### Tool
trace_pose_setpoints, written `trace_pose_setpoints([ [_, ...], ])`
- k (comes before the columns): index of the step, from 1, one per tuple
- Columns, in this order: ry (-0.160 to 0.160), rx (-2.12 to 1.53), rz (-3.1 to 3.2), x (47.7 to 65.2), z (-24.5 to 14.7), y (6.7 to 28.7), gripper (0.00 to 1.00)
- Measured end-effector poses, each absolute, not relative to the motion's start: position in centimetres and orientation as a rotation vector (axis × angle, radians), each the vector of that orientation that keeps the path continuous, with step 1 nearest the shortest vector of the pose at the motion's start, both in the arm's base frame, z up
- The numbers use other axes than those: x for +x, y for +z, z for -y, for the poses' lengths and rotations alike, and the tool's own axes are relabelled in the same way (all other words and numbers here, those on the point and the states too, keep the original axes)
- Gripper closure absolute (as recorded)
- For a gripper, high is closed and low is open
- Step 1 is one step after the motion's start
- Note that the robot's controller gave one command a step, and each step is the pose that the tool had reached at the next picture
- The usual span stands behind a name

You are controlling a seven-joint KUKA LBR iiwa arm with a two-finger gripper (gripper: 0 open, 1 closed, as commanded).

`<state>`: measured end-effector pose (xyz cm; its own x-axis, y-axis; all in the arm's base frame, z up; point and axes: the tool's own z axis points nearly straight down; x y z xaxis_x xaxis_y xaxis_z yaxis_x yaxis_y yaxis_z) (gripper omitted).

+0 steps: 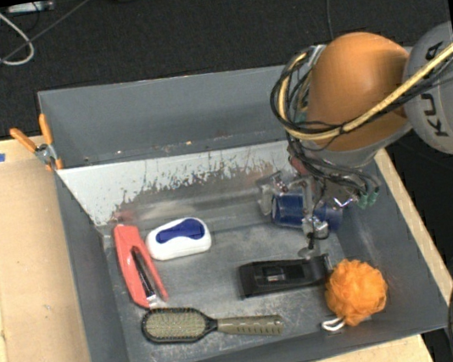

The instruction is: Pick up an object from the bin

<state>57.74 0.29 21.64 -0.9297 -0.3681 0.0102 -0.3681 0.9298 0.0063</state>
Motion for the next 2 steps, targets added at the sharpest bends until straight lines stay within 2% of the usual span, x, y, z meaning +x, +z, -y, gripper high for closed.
trace_pose_setpoints([
  [1, -0.003, 0.618, 3.074, 58.5, -0.1, 22.4, 0.0],
  [2, -0.006, 0.541, 3.087, 57.2, 0.0, 17.6, 0.0],
])
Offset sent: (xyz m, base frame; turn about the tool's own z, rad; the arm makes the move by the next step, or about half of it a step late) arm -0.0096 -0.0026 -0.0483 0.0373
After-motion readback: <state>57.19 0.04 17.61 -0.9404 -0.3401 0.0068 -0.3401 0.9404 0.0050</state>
